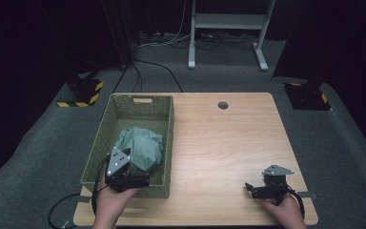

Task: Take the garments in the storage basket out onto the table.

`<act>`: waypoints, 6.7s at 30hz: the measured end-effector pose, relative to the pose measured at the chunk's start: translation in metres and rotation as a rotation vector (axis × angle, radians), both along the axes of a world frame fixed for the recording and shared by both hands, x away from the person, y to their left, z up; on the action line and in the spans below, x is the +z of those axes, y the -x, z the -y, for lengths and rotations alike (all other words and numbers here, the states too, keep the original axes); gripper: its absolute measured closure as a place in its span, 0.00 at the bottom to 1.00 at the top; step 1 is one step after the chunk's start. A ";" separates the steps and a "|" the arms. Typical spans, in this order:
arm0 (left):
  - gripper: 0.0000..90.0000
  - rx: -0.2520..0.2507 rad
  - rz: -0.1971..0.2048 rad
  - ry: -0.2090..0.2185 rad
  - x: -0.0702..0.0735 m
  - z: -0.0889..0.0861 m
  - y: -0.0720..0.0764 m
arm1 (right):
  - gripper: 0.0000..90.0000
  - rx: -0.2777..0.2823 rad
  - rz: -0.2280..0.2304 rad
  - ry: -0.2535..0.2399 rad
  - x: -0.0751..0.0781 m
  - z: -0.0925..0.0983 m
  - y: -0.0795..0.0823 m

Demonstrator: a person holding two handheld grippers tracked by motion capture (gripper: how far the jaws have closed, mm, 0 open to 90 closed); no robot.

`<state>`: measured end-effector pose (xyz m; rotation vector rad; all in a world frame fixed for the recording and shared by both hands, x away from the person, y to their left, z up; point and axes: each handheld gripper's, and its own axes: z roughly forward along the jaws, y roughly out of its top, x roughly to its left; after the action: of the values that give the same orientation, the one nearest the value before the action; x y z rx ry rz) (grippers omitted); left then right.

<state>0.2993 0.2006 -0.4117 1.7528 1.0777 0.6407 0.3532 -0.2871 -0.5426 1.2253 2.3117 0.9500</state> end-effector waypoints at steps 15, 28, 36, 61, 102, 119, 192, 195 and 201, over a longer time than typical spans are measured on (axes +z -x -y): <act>0.00 0.026 -0.016 -0.012 -0.002 -0.002 -0.032 | 0.00 0.000 0.000 0.000 0.000 0.000 0.000; 0.00 0.094 -0.054 -0.030 -0.007 -0.014 -0.058 | 0.00 0.000 -0.001 -0.003 0.000 0.000 0.000; 0.00 0.127 -0.125 -0.033 -0.012 -0.020 -0.078 | 0.00 0.005 -0.003 -0.006 0.000 0.000 0.000; 0.01 0.184 -0.249 -0.076 -0.023 -0.038 -0.119 | 0.00 0.011 -0.008 -0.025 0.000 0.002 -0.001; 0.01 0.154 -0.589 -0.164 -0.061 -0.027 -0.156 | 0.00 0.023 -0.011 -0.029 0.001 0.002 -0.001; 0.01 0.133 -0.697 -0.191 -0.070 -0.019 -0.160 | 0.00 0.026 -0.006 -0.021 0.000 0.001 -0.001; 0.56 0.085 -0.775 -0.319 -0.078 -0.009 -0.164 | 0.00 0.033 -0.012 -0.049 0.001 0.004 -0.002; 0.57 0.087 -0.766 -0.320 -0.078 -0.009 -0.162 | 0.00 0.032 -0.013 -0.051 0.001 0.004 -0.002; 0.58 0.087 -0.751 -0.290 -0.075 -0.014 -0.160 | 0.00 0.033 -0.013 -0.049 0.001 0.004 -0.002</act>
<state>0.4591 0.2147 -0.4868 2.2896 1.6297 0.1744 0.3550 -0.2907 -0.5420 1.2197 2.3378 1.0189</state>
